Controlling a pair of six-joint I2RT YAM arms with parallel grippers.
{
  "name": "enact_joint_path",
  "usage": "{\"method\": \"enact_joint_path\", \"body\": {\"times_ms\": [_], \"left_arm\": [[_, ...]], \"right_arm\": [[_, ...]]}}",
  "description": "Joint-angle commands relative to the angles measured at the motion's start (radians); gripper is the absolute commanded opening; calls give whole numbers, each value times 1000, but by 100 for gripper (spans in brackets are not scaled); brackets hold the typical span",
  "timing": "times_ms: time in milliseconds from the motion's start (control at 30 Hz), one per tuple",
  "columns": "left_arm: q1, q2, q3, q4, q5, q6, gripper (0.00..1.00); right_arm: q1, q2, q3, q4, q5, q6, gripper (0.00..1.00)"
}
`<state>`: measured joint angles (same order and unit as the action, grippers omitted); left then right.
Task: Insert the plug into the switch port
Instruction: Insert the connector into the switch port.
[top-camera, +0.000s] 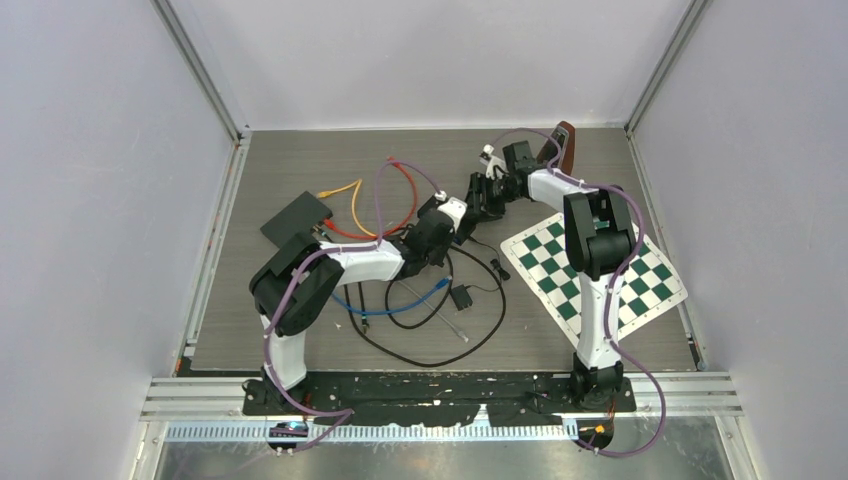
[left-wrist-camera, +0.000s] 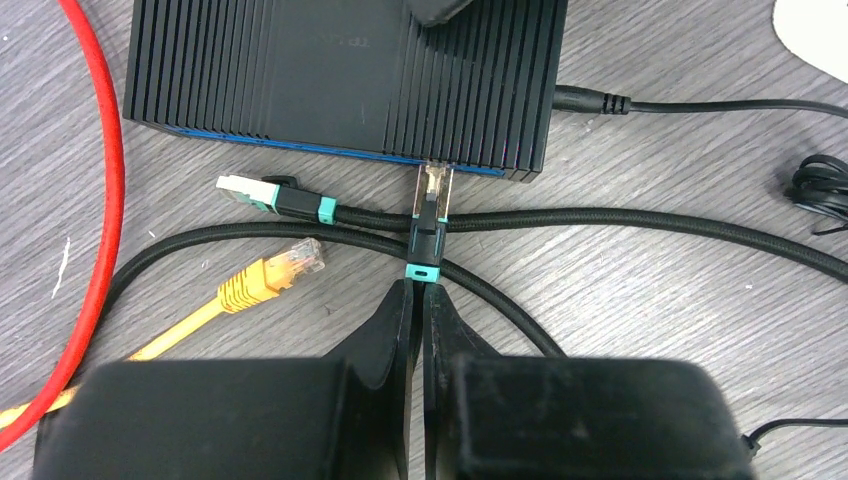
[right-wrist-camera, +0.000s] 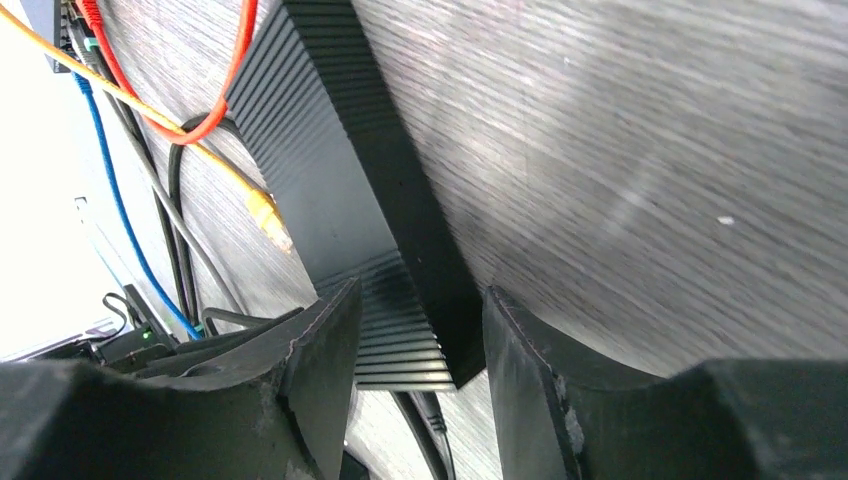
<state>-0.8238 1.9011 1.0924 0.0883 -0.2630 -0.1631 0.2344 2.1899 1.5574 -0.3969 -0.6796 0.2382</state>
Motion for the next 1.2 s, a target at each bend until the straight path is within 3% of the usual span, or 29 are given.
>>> {"method": "enact_joint_path", "body": {"times_ms": [0, 367, 533, 700, 833, 1000, 1167], "left_arm": [[3, -10, 32, 18, -4, -71, 0], [3, 11, 22, 69, -12, -38, 0], [3, -12, -42, 177, 10, 11, 0], [3, -18, -55, 218, 44, 73, 0], [3, -23, -58, 229, 73, 91, 0], [3, -28, -67, 226, 71, 99, 0], [3, -26, -59, 232, 82, 85, 0]], "right_arm": [[-14, -85, -39, 31, 17, 21, 55], [-13, -30, -76, 18, -144, -61, 51], [-11, -31, -119, -7, -203, -121, 50], [-6, 32, -22, -183, -266, -250, 48], [-6, 102, 118, -336, -213, -345, 49], [-4, 118, 182, -336, -168, -327, 53], [11, 151, 229, -378, -183, -351, 50]]}}
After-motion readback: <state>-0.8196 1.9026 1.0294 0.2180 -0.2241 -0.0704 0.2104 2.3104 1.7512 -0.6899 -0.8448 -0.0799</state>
